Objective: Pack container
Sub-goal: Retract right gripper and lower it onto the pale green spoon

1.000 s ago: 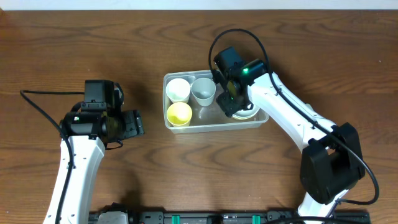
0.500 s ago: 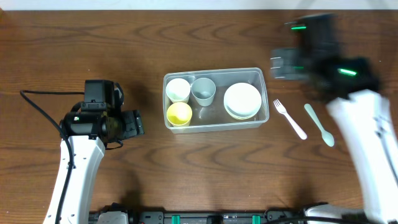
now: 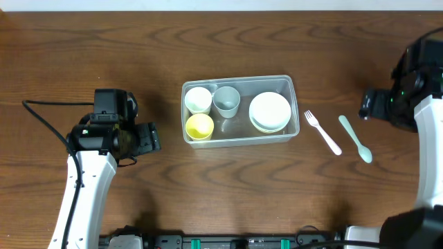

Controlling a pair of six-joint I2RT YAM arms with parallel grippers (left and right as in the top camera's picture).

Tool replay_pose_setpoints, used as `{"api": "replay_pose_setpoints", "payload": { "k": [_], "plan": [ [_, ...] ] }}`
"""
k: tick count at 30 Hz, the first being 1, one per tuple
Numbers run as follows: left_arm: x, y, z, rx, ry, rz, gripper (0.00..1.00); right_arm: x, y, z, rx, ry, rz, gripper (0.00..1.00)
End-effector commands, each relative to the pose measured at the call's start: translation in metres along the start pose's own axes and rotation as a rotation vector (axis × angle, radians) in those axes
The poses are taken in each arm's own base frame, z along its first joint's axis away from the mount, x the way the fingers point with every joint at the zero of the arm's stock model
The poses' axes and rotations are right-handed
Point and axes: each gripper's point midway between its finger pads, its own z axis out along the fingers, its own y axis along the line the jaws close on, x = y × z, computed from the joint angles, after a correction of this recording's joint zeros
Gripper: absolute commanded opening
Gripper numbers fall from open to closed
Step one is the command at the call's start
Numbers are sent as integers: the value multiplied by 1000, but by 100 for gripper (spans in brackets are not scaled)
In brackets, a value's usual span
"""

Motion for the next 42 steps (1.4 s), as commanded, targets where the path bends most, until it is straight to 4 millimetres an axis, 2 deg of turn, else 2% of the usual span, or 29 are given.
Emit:
{"api": "replay_pose_setpoints", "payload": {
  "k": [1,4,6,13,18,22,25,28,30,34,36,39,41,42],
  "plan": [
    [2,0,0,6,9,-15,81,12,4,11,-76,55,-35,99],
    [1,0,0,7,6,-14,81,14,14,5,-138,42,-86,99],
    [1,0,0,7,5,-14,81,19,12,-3,-140,35,-86,99],
    [1,0,0,7,6,-15,81,60,13,-38,-190,-25,-73,99],
    [1,0,0,7,6,-14,81,104,20,-38,-252,-46,-58,99],
    [2,0,0,7,7,-15,81,121,24,-33,-280,-54,-58,99],
    [1,0,0,7,6,-15,81,114,19,-33,-252,-96,-54,99],
    [1,0,0,7,6,-15,81,96,23,-37,-273,-168,-28,99],
    [2,0,0,8,6,-15,81,75,24,-40,-270,-253,-75,99],
    [2,0,0,7,7,-19,81,36,27,-38,-235,-381,-286,99],
    [2,0,0,7,7,-19,81,18,34,-29,-231,-415,-422,99],
    [2,0,0,7,7,-19,81,8,47,-10,-263,-410,-641,99],
    [2,0,0,7,7,-19,81,6,43,12,-231,-350,-716,99],
    [2,0,0,7,7,-19,82,9,30,32,-168,-264,-746,99]
  ]
}}
